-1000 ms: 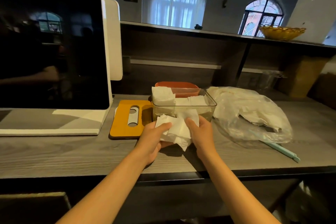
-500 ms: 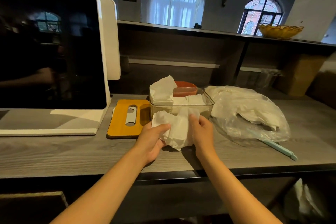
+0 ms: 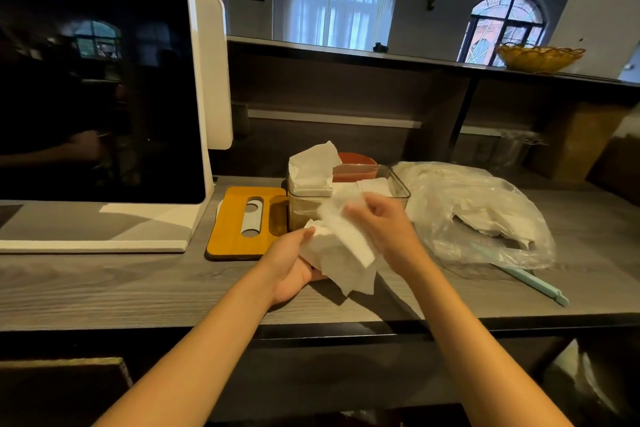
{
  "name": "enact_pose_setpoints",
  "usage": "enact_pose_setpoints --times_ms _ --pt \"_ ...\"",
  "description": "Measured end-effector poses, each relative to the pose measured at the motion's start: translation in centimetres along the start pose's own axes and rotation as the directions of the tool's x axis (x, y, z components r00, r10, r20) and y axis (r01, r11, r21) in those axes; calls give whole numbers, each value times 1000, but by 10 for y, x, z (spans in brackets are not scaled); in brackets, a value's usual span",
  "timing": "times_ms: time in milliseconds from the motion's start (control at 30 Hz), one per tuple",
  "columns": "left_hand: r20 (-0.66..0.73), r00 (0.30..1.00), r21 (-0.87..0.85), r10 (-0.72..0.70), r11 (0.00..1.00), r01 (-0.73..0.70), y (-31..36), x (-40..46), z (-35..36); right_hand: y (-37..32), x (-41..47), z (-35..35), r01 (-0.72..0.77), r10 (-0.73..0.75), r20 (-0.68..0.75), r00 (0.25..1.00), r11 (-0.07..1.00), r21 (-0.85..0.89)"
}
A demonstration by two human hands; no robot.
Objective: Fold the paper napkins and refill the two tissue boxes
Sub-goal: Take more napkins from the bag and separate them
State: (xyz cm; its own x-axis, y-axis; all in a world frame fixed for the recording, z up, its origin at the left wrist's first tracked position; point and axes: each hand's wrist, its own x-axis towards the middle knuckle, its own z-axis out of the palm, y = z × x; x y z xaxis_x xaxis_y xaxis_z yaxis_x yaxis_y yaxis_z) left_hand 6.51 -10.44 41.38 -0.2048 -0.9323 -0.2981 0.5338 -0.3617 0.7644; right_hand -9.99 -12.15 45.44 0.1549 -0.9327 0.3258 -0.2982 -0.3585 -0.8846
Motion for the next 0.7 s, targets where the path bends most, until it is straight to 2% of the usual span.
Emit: enact_pose_setpoints --times_ms 67,167,333,467,700 --pt "67 998 25 -3 1000 1 0 0 -3 17 1 9 11 5 92 996 985 -172" --pt "129 992 45 -6 999 0 0 0 -5 37 -1 16 45 -19 103 995 965 -257" --pt "99 993 167 59 983 -75 -4 -1 -2 42 -6 14 24 1 117 993 976 -215" --pt "69 995 122 67 990 -75 -3 -1 -1 42 -14 9 -37 69 149 986 978 -205" --pt "155 986 -47 65 997 -59 -1 -6 -7 38 -16 10 -51 60 110 992 996 -78"
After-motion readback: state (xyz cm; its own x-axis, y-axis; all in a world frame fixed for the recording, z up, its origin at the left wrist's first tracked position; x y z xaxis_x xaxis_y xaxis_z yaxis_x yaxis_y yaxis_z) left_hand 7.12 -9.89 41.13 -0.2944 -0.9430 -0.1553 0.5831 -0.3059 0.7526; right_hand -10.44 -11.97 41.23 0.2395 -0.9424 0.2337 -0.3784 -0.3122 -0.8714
